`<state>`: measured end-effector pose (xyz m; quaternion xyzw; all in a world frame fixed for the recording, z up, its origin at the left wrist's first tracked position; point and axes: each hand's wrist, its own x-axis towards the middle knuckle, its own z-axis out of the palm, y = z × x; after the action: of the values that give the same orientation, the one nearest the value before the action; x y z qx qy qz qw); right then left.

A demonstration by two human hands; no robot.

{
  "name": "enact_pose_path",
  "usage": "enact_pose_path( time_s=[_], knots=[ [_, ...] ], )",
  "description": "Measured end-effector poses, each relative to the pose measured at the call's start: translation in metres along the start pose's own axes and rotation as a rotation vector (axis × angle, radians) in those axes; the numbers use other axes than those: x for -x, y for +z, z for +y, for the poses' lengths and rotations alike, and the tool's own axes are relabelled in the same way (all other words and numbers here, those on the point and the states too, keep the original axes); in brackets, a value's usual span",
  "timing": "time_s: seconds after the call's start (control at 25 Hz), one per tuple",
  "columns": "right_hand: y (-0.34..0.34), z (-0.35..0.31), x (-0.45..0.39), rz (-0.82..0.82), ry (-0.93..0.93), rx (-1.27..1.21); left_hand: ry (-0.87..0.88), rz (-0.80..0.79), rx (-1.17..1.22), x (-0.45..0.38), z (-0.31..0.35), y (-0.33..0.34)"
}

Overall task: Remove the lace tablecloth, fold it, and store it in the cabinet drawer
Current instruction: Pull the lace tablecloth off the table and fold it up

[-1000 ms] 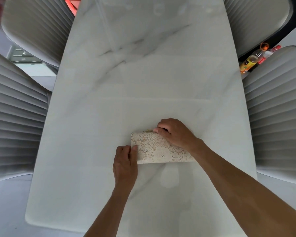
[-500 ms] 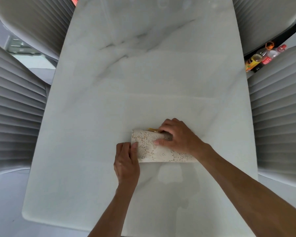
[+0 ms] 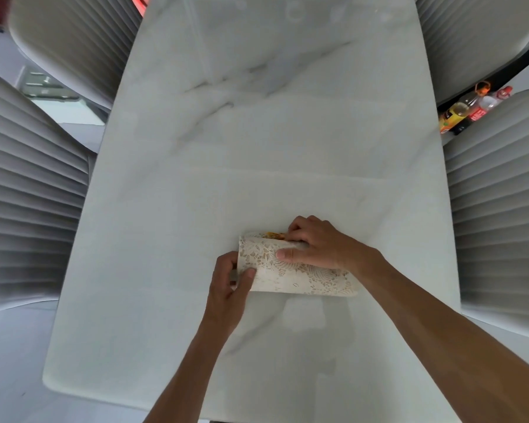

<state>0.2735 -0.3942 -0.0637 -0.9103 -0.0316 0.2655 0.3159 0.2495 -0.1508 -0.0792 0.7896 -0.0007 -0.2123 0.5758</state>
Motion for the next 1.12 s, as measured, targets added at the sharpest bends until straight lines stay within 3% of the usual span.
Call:
enact_pose_path(
  time_s=[0.12, 0.28, 0.4, 0.48, 0.56, 0.64, 0.92, 1.04, 1.12],
  knots=[
    [0.005, -0.003, -0.007, 0.087, -0.035, 0.055, -0.109, 0.14, -0.006, -0.005, 0.007, 0.01],
    [0.019, -0.007, -0.016, 0.331, -0.072, 0.155, -0.086, 0.229, -0.257, -0.014, 0.012, 0.017],
    [0.027, -0.006, -0.019, 0.373, -0.1, 0.312, -0.019, 0.286, -0.427, -0.014, 0.021, 0.024],
    [0.029, -0.006, -0.016, 0.427, -0.075, 0.409, 0.224, 0.193, -0.761, -0.019, 0.025, 0.031],
    [0.036, -0.012, -0.008, 0.598, 0.004, 0.464, 0.416, -0.043, -0.949, -0.03, 0.019, 0.031],
    [0.057, -0.019, 0.01, 0.722, 0.114, 0.477, 0.389, -0.171, -0.949, -0.037, 0.005, 0.027],
    [0.094, 0.015, 0.046, 0.586, 0.317, 0.401, 0.334, -0.084, -1.107, -0.036, -0.021, 0.037],
    [0.088, 0.015, 0.044, 0.534, 0.266, 0.343, 0.283, -0.136, -1.069, -0.038, -0.012, 0.033],
    [0.081, 0.01, 0.052, 0.504, 0.318, 0.257, 0.197, -0.107, -0.911, -0.027, 0.001, 0.035]
  ],
)
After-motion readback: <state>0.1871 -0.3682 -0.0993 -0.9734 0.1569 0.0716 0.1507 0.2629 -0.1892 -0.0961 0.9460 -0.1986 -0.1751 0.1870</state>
